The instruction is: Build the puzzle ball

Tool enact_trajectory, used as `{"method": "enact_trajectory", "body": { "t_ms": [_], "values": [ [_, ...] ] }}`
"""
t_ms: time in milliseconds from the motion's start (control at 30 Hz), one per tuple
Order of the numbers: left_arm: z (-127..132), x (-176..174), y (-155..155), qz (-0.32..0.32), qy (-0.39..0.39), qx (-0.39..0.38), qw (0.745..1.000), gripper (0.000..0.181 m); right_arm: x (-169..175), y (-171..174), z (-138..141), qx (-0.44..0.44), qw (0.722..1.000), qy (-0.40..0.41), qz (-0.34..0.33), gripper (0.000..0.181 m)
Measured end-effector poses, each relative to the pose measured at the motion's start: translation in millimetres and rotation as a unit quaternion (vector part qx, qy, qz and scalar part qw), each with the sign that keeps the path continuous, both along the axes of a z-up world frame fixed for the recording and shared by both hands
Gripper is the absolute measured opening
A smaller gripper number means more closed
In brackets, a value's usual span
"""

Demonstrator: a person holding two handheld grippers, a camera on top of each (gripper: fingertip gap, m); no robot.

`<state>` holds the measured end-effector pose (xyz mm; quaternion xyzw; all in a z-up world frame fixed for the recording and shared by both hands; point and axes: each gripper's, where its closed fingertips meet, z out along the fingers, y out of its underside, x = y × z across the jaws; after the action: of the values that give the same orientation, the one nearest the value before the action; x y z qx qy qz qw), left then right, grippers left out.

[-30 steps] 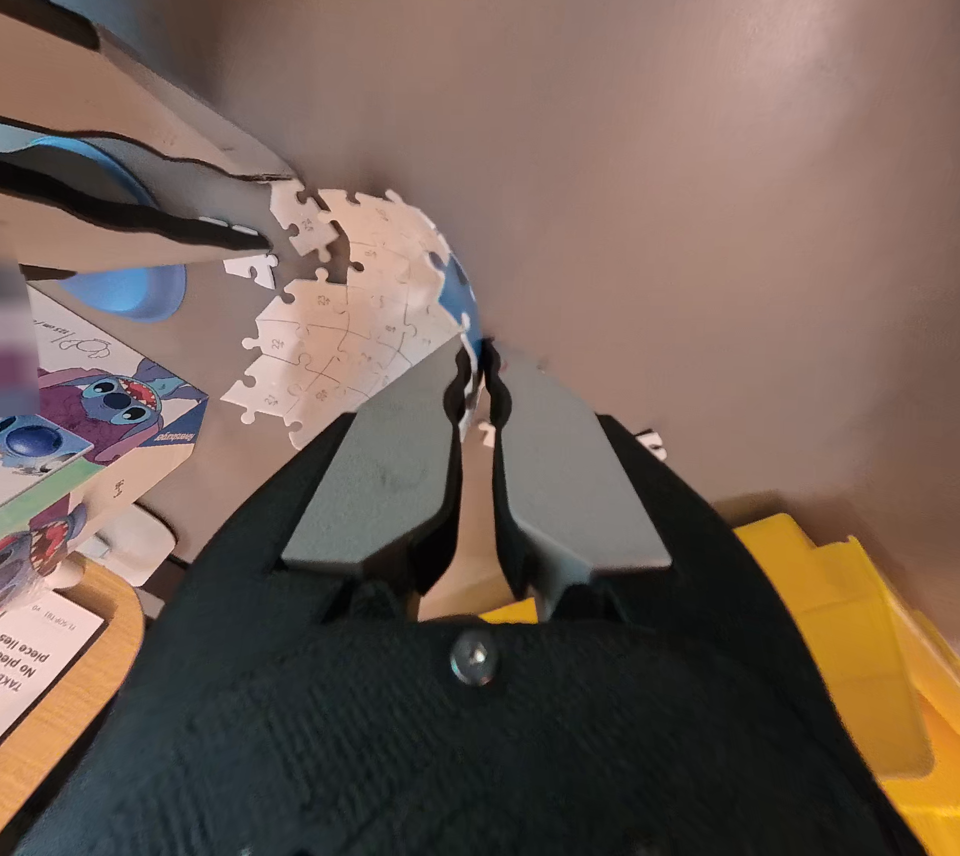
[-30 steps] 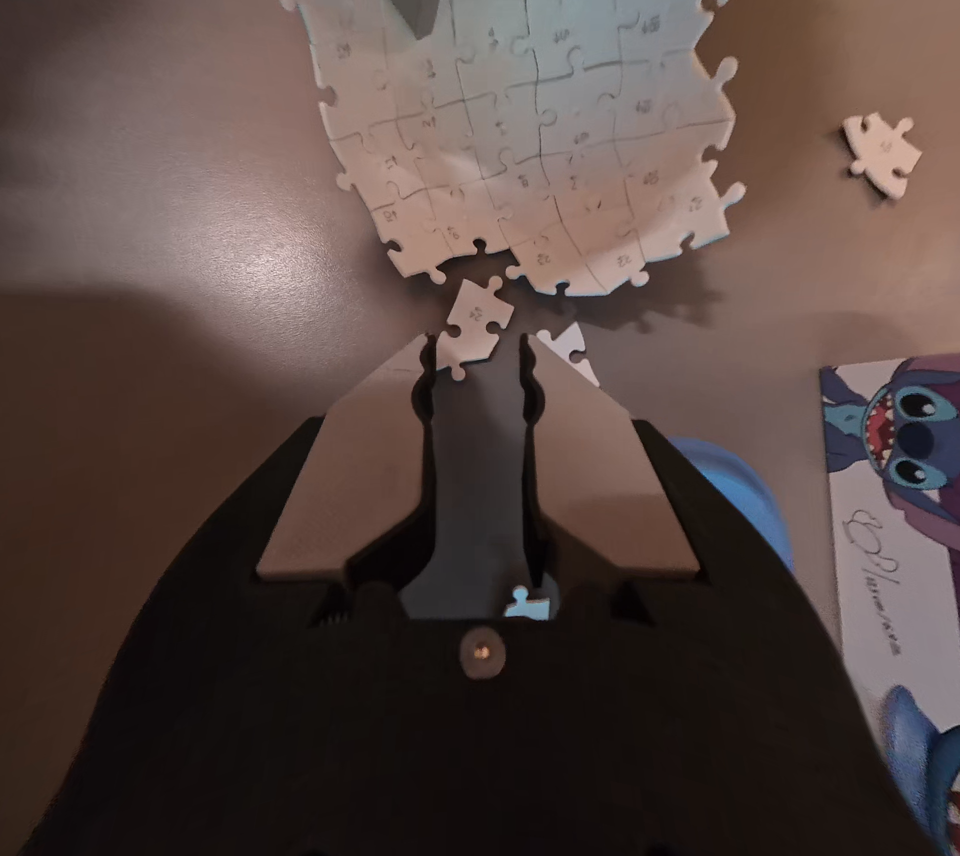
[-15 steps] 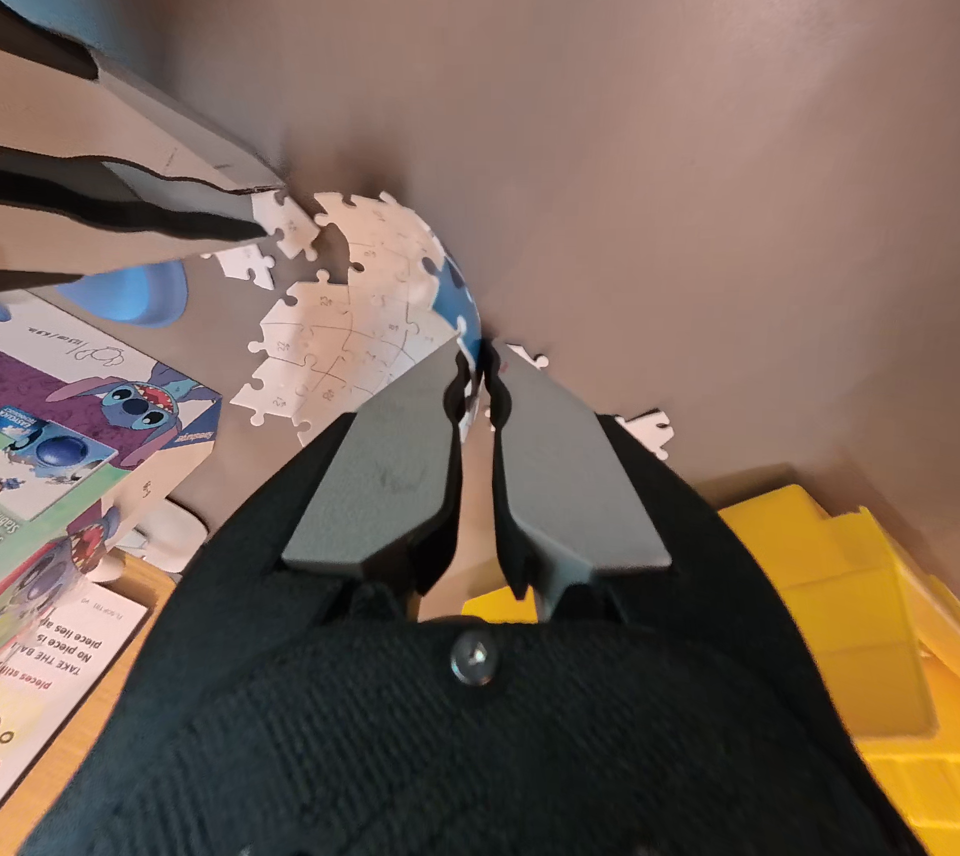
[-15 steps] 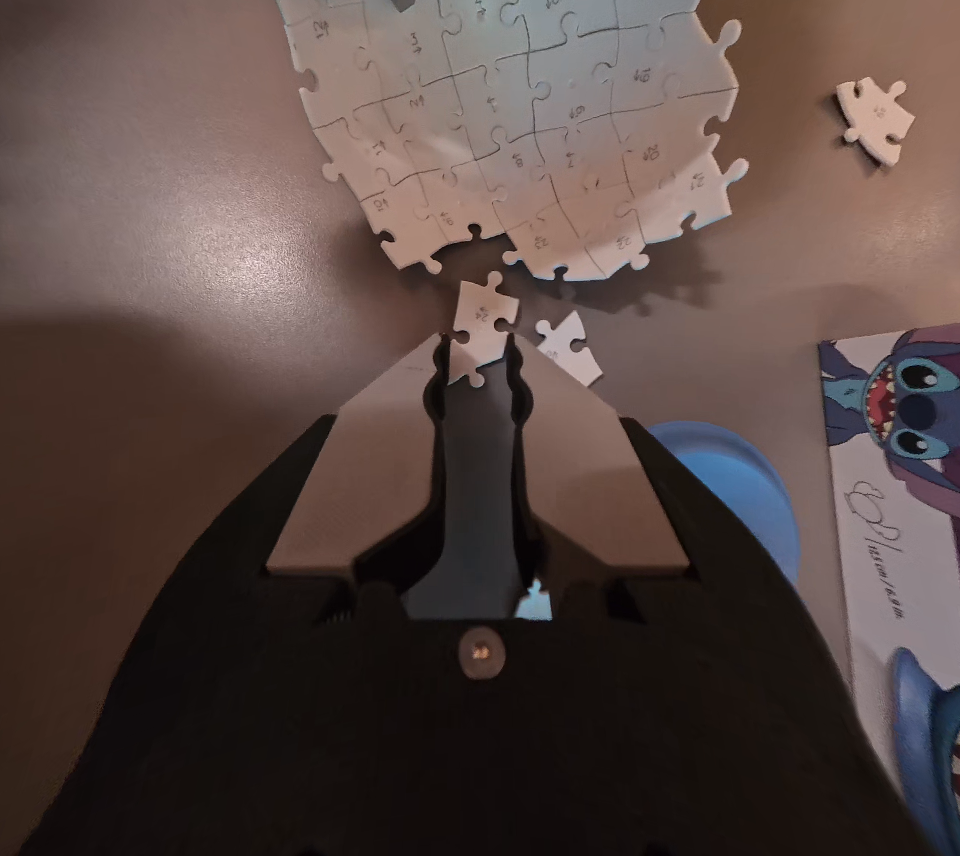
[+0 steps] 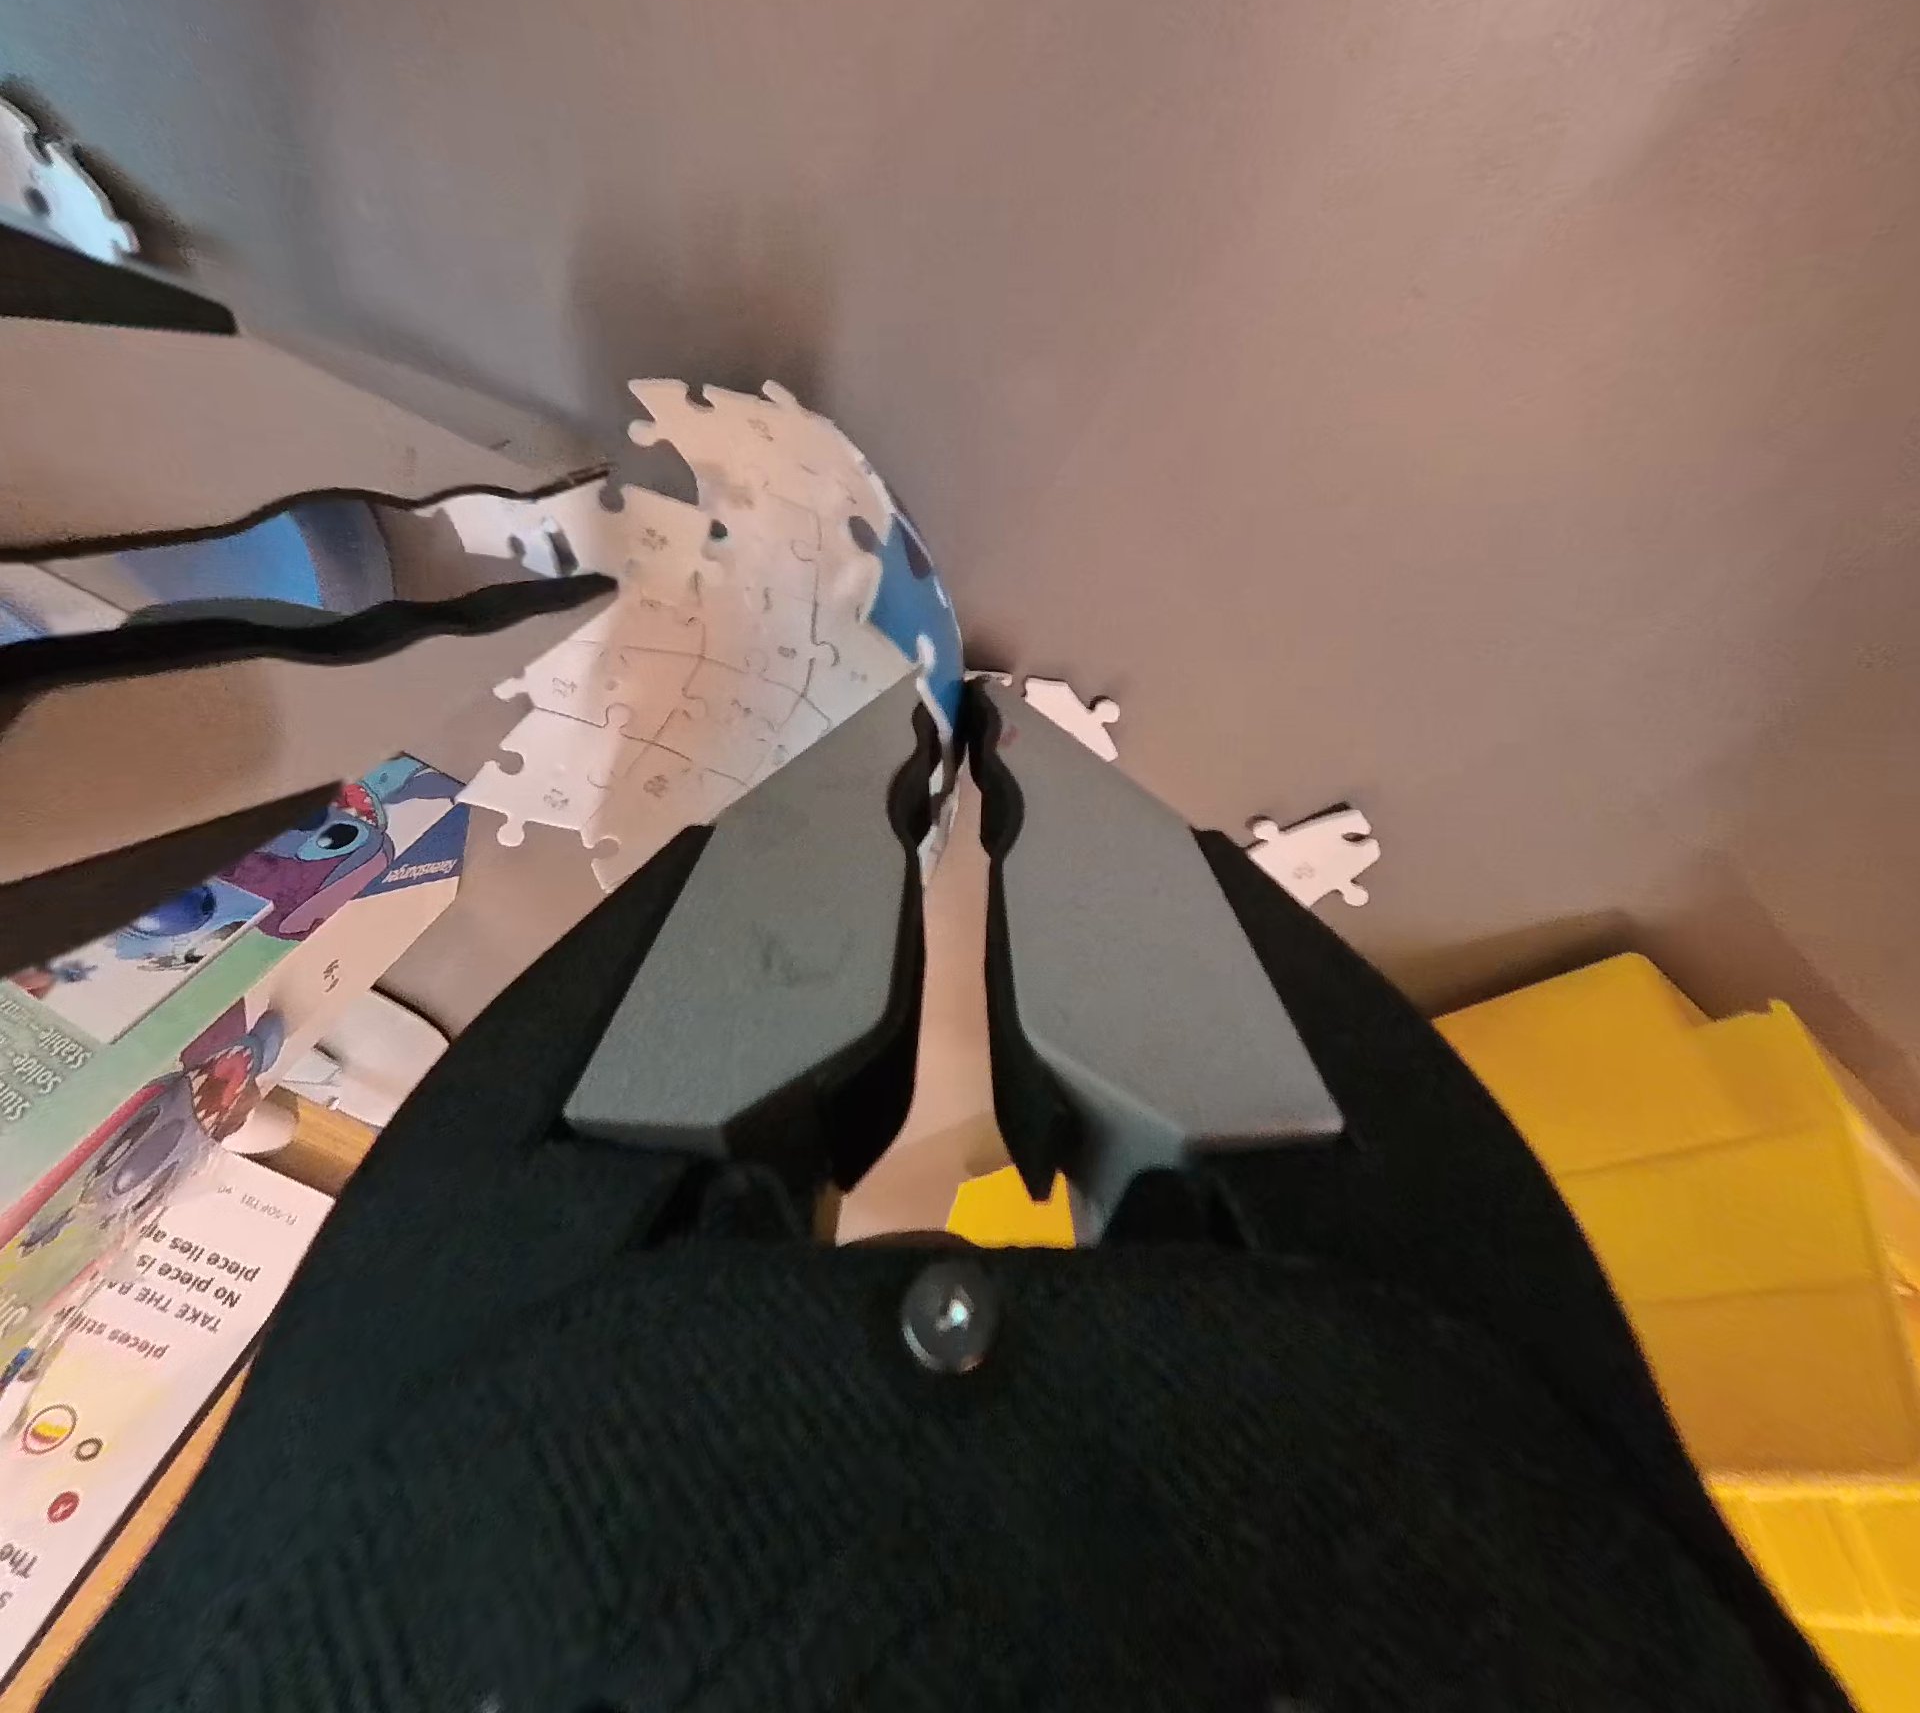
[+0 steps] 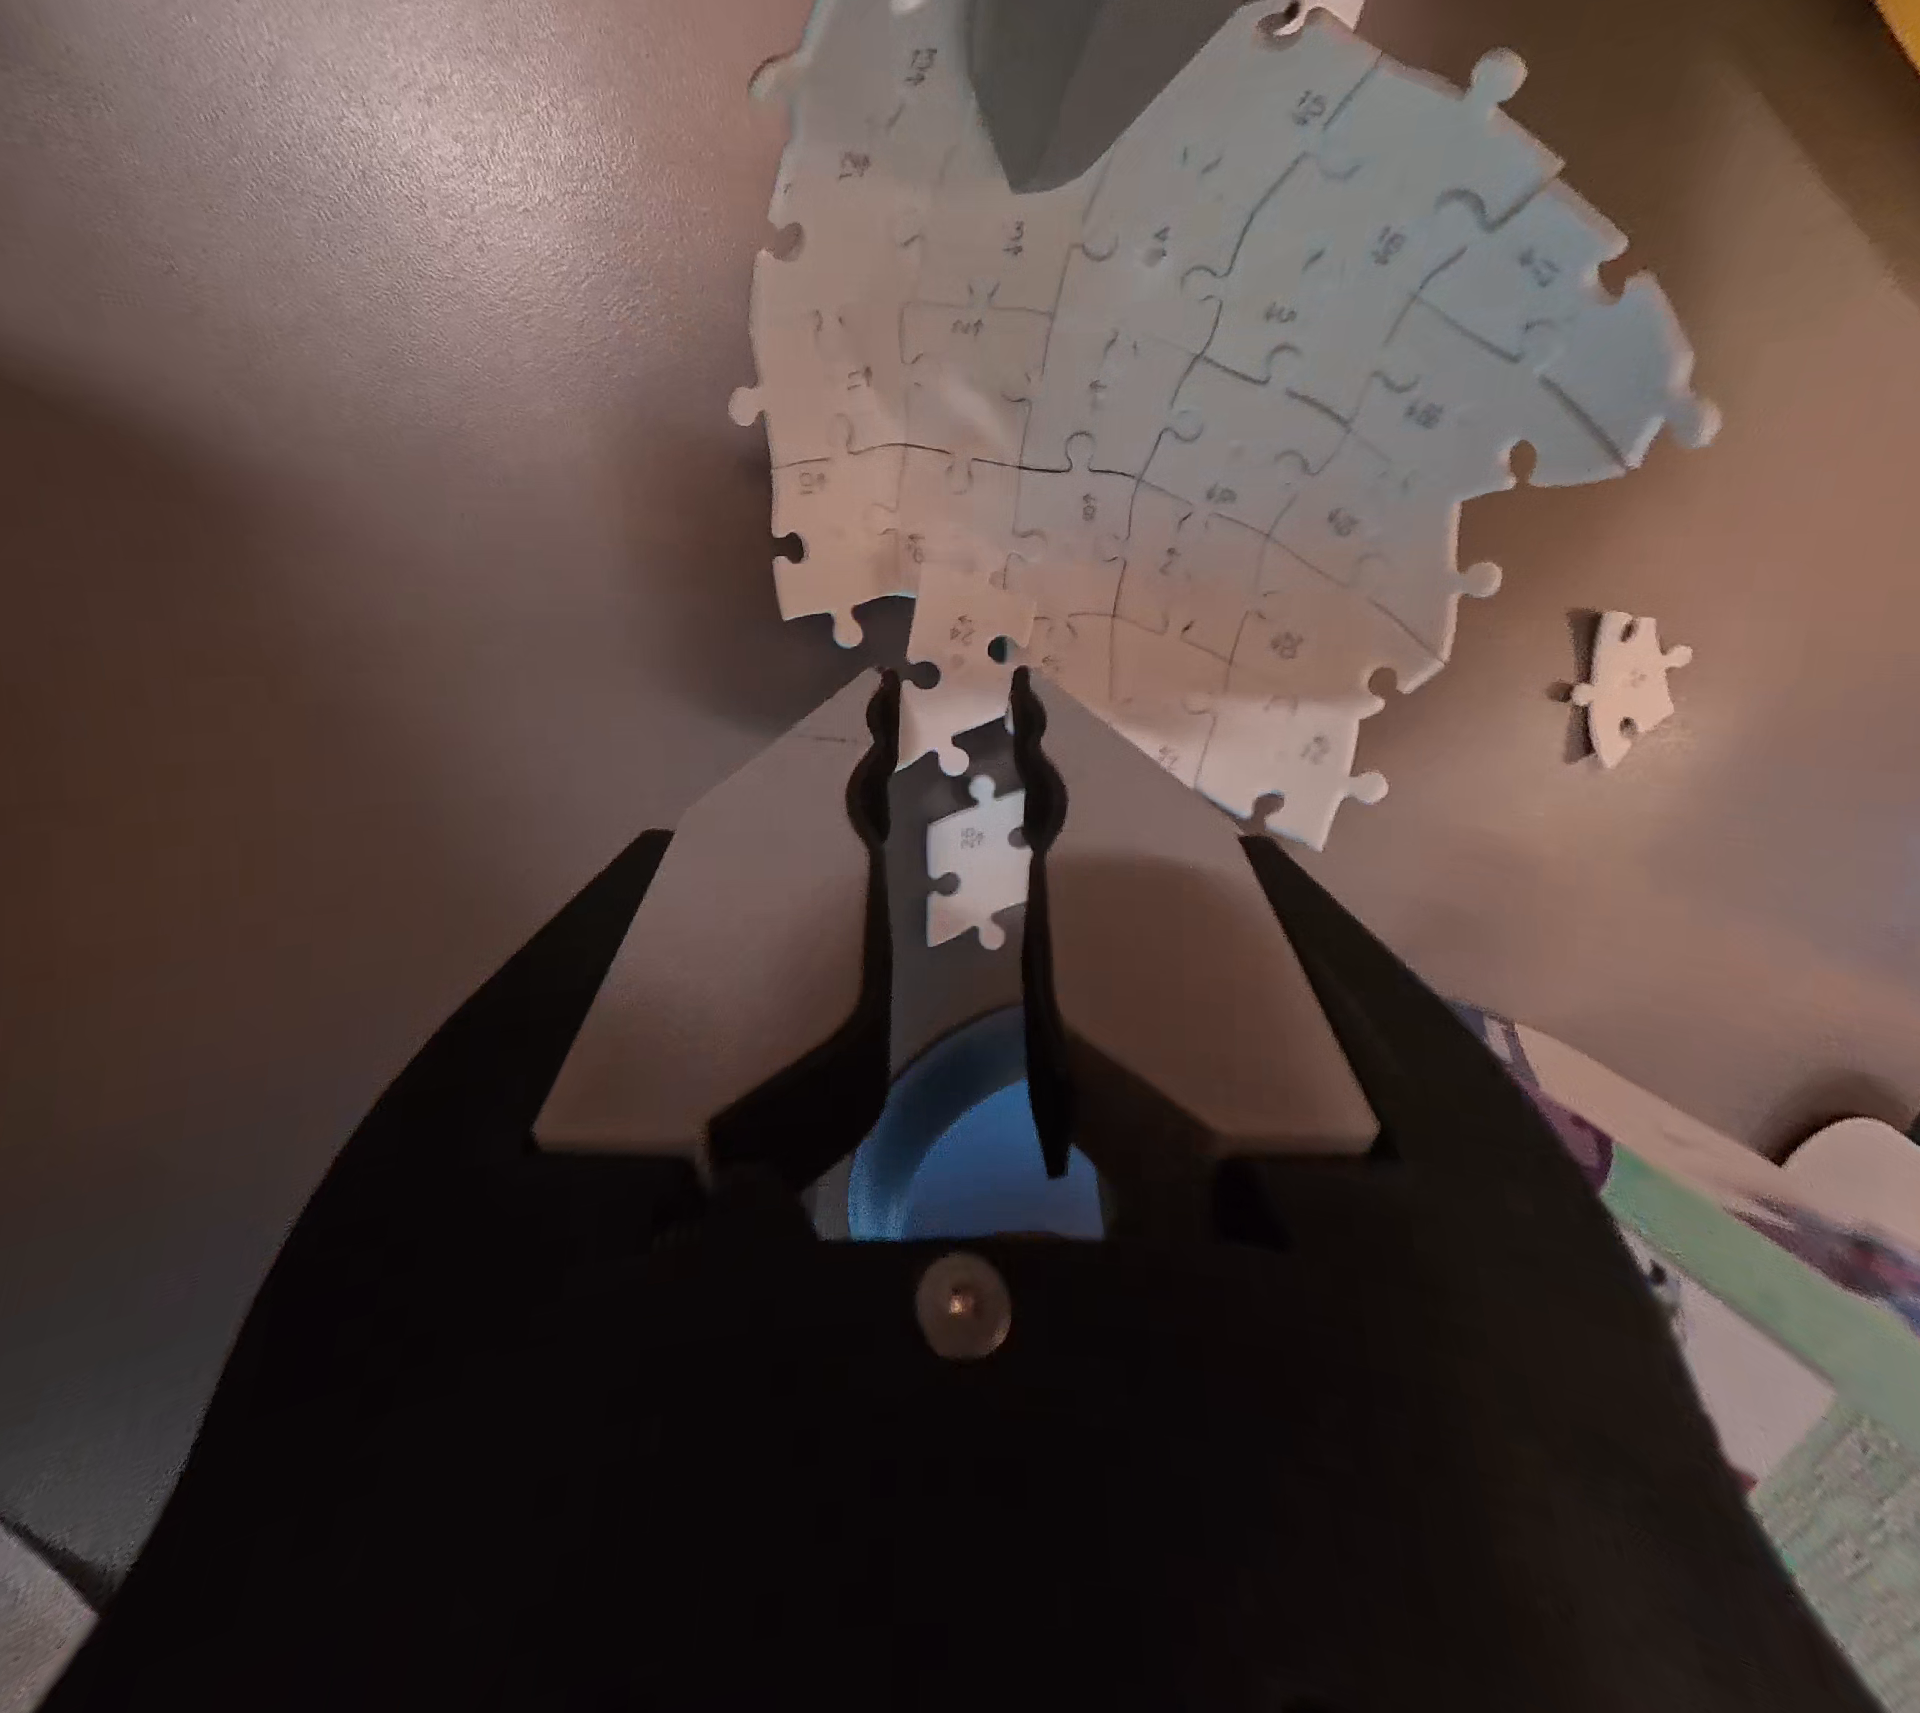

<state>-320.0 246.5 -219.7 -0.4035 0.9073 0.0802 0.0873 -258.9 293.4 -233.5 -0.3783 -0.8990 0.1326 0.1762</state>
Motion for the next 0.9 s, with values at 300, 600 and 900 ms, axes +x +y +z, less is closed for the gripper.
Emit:
{"method": "enact_trajectory", "body": {
  "t_ms": [300, 600, 900],
  "values": [
    [-1.2, -1.4, 5.2, 0.017, -0.007, 0.000, 1.000, 0.004, -4.5, 1.1, -10.7, 0.003, 0.998, -0.053, 0.025, 0.018],
    [10.6, 5.4, 4.4, 0.099, -0.095, 0.003, 0.991, 0.049, -6.4, -0.1, -14.7, -0.004, 0.998, -0.054, 0.014, 0.018],
    [-5.9, 7.3, 7.9, 0.091, -0.082, 0.049, 0.991, 0.010, -6.9, -3.1, -14.6, -0.013, 0.999, -0.039, -0.007, 0.018]
  ]
}}
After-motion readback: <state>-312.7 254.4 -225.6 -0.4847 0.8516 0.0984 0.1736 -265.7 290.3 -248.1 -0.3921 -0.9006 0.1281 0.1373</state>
